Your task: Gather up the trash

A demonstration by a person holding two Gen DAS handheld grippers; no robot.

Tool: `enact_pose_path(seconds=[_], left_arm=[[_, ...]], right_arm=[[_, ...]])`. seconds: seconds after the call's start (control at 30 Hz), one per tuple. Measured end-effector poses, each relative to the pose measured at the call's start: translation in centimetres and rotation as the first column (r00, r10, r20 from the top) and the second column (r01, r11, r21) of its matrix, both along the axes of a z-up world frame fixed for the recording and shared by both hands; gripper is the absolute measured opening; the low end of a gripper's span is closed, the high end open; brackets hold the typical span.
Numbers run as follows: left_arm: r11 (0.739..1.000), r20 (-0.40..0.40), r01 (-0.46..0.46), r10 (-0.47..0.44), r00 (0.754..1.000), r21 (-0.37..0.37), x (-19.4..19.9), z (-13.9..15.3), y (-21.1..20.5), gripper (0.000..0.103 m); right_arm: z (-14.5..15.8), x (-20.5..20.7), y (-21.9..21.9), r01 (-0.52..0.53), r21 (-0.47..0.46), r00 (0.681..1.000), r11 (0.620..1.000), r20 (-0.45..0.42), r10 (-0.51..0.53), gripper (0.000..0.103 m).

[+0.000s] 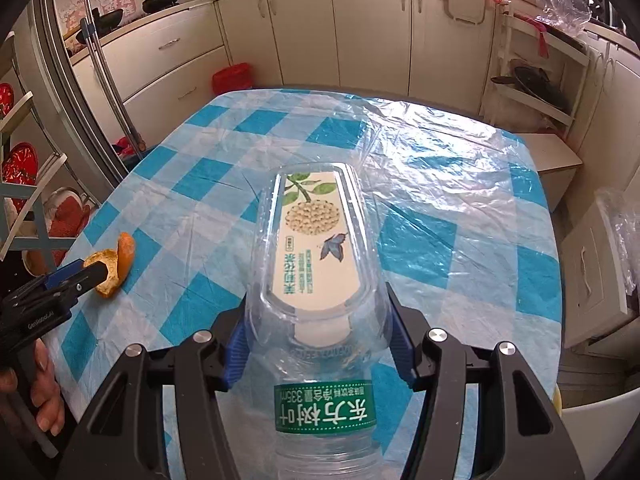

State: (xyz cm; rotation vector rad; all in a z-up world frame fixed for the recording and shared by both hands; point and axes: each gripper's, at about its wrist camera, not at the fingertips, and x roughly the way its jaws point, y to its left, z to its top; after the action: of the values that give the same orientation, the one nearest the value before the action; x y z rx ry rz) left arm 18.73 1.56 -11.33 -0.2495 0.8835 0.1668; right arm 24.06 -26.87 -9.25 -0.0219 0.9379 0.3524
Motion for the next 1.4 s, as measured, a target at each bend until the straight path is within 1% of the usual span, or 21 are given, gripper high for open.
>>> enact_pose_path(seconds=[0.07,0.13,0.17,0.2,0.23,0.33,0.4,0.5,0.63,0.7,0.8,0.93,1.17,1.4], left_arm=[[1.000,-0.002,-0.004,0.004,1.000,0.020,0.4,0.0,-0.4,0.055],[1.000,-0.007,0.005,-0.005,1.000,0.030,0.7,-0.1,-0.9,0.032],[0.999,-0.011,0.014,-0.013,1.000,0.030,1.0,-0.1,-1.1,0.026],[0.999,-0.013,0.021,-0.021,1.000,0.025,1.2,-0.1,-1.3,0.018],[0.999,-0.012,0.026,-0.026,1.000,0.024,1.5,-0.2,-1.4,0.014],[0.999,-0.011,0.041,-0.041,0.999,0.033,2.2,-0.2,-2.0,0.010],[0.998,-0.016,0.063,-0.062,0.998,0.031,2.7,-0.2,-2.3,0.010],[0.995,-0.015,0.086,-0.085,0.996,0.045,2.9,-0.3,-2.7,0.010],[0.987,-0.012,0.154,-0.154,0.988,0.054,2.7,-0.2,-3.7,0.010],[0.980,-0.012,0.194,-0.194,0.981,0.048,2.6,-0.2,-4.2,0.010],[0.974,-0.011,0.223,-0.223,0.975,0.045,2.5,-0.2,-4.6,0.010],[0.972,-0.010,0.227,-0.227,0.974,0.054,2.5,-0.2,-4.5,0.010],[0.971,-0.011,0.228,-0.228,0.974,0.076,2.4,-0.2,-4.8,0.010],[0.971,-0.009,0.228,-0.228,0.974,0.070,2.4,-0.2,-4.8,0.010]], right_arm=[[0.0,-0.2,-0.3,0.000,-0.001,1.000,1.000,-0.005,0.000,0.057],[-0.1,-0.3,-0.3,-0.007,-0.005,1.000,1.000,-0.010,0.007,0.057],[-0.1,-0.4,-0.2,-0.009,-0.010,1.000,1.000,-0.007,0.009,0.057],[-0.2,-0.5,-0.2,-0.012,-0.014,1.000,1.000,-0.003,0.012,0.059],[-0.3,-0.5,0.0,-0.013,-0.017,1.000,1.000,0.001,0.013,0.059],[-0.5,-0.6,0.2,-0.009,-0.021,1.000,1.000,0.025,0.009,0.059],[-0.6,-0.8,0.3,0.001,-0.018,0.999,1.000,0.033,0.000,0.057],[-0.5,-1.3,0.5,0.002,-0.020,0.999,1.000,0.035,-0.001,0.057],[-0.1,-2.6,0.3,0.002,-0.023,1.000,1.000,0.021,-0.001,0.057],[0.2,-3.4,-0.2,0.019,-0.022,1.000,1.000,0.015,-0.018,0.057],[-0.1,-4.3,-1.5,0.055,-0.015,0.998,0.998,-0.009,-0.055,0.057],[-0.4,-4.7,-2.2,0.079,-0.004,0.997,0.997,0.002,-0.079,0.057],[-0.6,-4.8,-1.5,0.069,-0.025,0.996,0.997,0.052,-0.067,0.057],[-0.6,-4.7,-1.5,0.061,-0.020,0.996,0.998,0.061,-0.060,0.057]])
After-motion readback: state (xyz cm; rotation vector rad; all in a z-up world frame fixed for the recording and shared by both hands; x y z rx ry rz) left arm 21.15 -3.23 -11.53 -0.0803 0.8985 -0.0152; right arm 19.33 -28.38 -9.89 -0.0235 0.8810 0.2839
